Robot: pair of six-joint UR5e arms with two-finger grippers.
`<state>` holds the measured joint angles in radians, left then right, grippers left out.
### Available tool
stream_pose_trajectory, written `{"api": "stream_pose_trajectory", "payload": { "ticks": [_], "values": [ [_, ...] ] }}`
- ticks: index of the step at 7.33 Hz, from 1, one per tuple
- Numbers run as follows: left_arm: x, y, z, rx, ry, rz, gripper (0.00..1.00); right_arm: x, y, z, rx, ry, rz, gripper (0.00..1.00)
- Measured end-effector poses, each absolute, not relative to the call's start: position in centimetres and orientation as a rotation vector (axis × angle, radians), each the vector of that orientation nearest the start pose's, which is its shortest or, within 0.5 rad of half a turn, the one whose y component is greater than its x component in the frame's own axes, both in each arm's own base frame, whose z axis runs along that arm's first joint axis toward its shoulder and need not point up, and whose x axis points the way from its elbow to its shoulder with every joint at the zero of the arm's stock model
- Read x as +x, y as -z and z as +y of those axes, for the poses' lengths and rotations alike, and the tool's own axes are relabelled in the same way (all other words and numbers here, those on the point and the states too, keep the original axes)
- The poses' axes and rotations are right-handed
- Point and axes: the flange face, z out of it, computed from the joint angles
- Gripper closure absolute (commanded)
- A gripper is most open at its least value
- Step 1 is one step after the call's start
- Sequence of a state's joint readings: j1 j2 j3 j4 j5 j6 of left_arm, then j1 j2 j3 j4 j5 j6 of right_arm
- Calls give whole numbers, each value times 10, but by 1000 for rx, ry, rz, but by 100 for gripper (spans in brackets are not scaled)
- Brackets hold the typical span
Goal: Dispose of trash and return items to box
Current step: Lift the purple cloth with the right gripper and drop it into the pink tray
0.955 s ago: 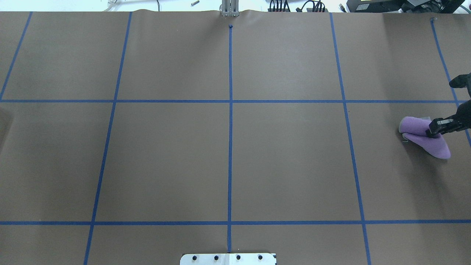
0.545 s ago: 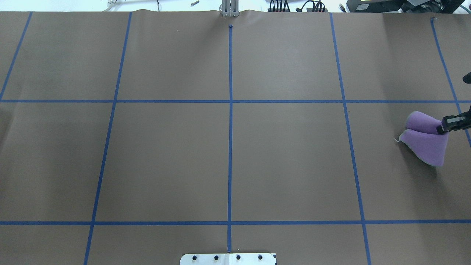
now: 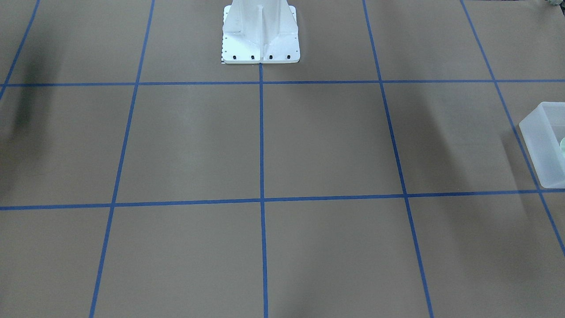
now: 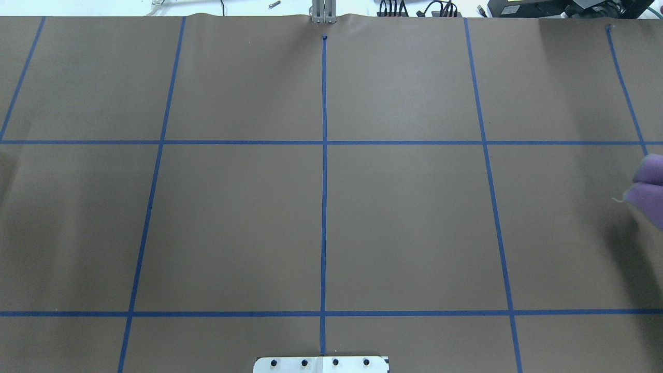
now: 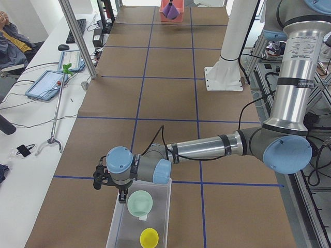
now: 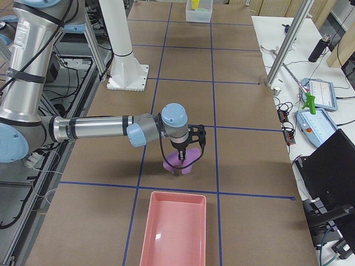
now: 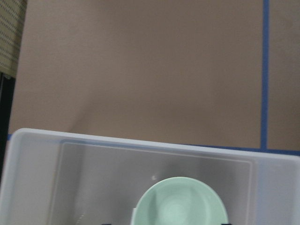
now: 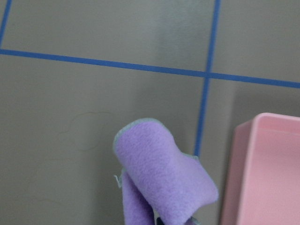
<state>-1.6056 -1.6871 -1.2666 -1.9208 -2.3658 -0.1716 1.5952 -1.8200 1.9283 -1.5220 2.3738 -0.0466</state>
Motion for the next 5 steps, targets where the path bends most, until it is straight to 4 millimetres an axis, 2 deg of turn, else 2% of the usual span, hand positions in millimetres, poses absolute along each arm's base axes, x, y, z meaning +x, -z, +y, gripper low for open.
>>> {"api": "stream_pose_trajectory", "payload": {
  "ticks": [1, 2, 3, 4, 5],
  "values": [
    [-79, -712, -541, 95, 128, 803, 17, 127, -586, -398, 172, 133, -718, 100],
    [-77, -713, -540, 94, 125, 803, 17, 171, -589, -407, 148, 188, -657, 100],
    [-77, -713, -540, 93, 123, 802, 17, 199, -606, -412, 111, 221, -637, 100],
    [-77, -714, -540, 92, 122, 802, 17, 210, -635, -412, 80, 228, -638, 100],
    [-76, -714, -539, 91, 123, 802, 17, 212, -673, -408, 65, 226, -642, 100]
  ]
}}
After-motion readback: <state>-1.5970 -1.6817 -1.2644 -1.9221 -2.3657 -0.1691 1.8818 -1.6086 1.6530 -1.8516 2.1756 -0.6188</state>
